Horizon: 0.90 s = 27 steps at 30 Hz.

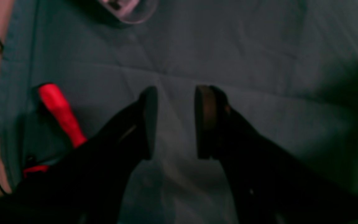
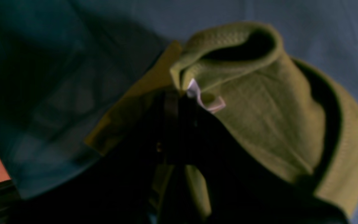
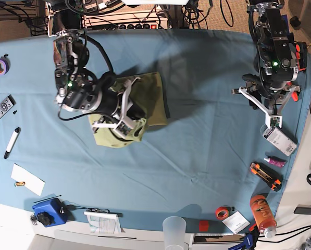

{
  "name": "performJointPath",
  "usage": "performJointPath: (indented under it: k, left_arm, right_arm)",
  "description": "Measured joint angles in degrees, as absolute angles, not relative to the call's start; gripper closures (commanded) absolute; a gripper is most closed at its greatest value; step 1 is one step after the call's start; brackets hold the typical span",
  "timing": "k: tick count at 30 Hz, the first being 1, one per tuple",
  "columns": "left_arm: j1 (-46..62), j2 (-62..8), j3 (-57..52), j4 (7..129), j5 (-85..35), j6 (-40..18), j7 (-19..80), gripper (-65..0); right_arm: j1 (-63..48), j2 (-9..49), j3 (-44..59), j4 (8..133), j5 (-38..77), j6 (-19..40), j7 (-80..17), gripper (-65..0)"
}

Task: Layout the t-shirt on the table in an organized manner, then fold the t-shirt properly
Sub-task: 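Grasp the bundle edge with the left gripper and fold it over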

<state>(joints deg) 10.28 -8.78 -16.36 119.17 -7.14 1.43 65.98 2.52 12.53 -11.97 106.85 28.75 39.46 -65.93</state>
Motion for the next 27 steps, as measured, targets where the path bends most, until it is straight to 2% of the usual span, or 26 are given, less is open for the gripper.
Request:
performJointPath:
  k: [2, 4, 6, 15, 16, 19, 24, 27]
  left_arm:
    - [10.28, -8.73, -16.36, 119.17, -7.31, 1.43, 65.98, -18.9]
    - [10.28, -8.75, -16.36, 119.17, -8.12, 1.43, 65.98, -18.9]
    - [10.28, -8.75, -16.36, 119.17, -8.23, 1.43, 65.95, -18.9]
    - [10.28, -8.75, -16.36, 119.17, -8.23, 1.43, 65.76, -18.9]
    - [10.28, -8.75, -16.36, 119.17, -8.23, 1.43, 65.76, -18.9]
    - [10.28, -8.75, -16.36, 119.17, -9.87, 1.02, 65.76, -18.9]
    - [10.24, -8.73, -15.68, 119.2, -26.61, -10.04, 63.4, -18.9]
    - [10.11, -8.27, -13.1, 119.2, -30.13, -13.89, 61.65, -18.9]
  right_arm:
    - [2.52, 12.53, -13.76, 106.34, 28.73, 39.51, -65.95, -2.0]
    - [2.52, 12.53, -15.09, 106.32, 28.71, 39.57, -65.95, -12.9]
    - [2.57, 12.53, -15.94, 106.32, 28.86, 39.72, -65.21, -17.7]
    - [8.08, 12.53, -15.86, 106.34, 37.5, 39.72, -65.43, -17.3]
    - [8.71, 12.51, -15.42, 106.34, 37.52, 39.72, -65.8, -15.1]
    - [9.69, 12.49, -11.75, 106.37, 37.71, 38.81, -65.98, 0.0]
    - [9.21, 12.51, -0.47, 106.34, 37.6, 38.17, -66.19, 0.0]
    - [9.06, 12.84, 4.25, 104.2, 37.67, 38.17, -67.11, 0.0]
